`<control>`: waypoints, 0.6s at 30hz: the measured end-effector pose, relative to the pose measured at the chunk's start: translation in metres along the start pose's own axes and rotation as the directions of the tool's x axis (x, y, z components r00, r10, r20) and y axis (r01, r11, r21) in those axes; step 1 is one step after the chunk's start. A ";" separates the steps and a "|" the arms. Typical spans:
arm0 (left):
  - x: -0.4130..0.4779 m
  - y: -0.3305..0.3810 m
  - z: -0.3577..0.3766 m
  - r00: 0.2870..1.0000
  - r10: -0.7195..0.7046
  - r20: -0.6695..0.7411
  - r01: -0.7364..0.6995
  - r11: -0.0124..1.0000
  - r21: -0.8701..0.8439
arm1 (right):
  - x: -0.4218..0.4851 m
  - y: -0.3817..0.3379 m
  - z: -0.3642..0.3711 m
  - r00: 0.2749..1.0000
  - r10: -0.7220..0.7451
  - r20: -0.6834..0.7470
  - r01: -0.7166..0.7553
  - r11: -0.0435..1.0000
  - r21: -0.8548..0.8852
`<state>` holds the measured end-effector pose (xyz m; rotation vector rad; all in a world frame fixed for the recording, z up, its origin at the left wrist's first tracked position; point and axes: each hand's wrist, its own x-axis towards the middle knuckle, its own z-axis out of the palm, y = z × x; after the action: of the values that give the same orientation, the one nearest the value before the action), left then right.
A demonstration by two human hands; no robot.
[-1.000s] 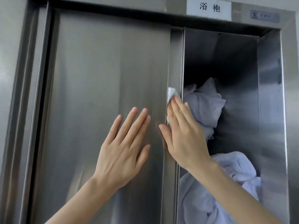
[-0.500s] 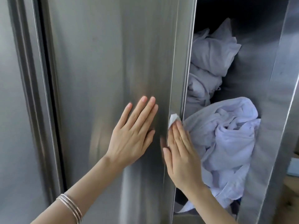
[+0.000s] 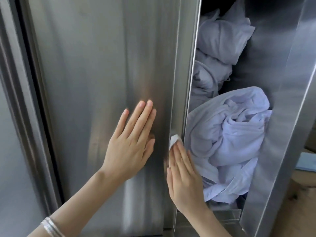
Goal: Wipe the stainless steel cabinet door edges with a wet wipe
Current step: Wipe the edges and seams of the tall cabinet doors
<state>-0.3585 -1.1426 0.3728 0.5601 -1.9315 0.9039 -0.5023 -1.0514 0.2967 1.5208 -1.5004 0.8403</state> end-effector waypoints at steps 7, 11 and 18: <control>0.001 0.011 -0.003 0.998 -0.058 0.022 0.058 0.998 -0.001 | 0.068 0.013 -0.014 0.996 0.033 -0.087 -0.031 0.999 0.023; -0.015 0.017 0.001 0.999 -0.042 0.026 0.042 0.999 -0.027 | 0.003 0.001 0.014 0.998 0.052 -0.028 -0.052 0.999 -0.009; -0.073 0.035 0.012 0.990 0.013 0.144 -0.009 1.000 -0.030 | -0.055 -0.006 0.013 0.988 0.027 0.154 -0.035 0.998 0.049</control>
<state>-0.3528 -1.1280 0.2921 0.6122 -2.0760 0.8608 -0.5013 -1.0386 0.2418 1.6351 -1.6282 0.8006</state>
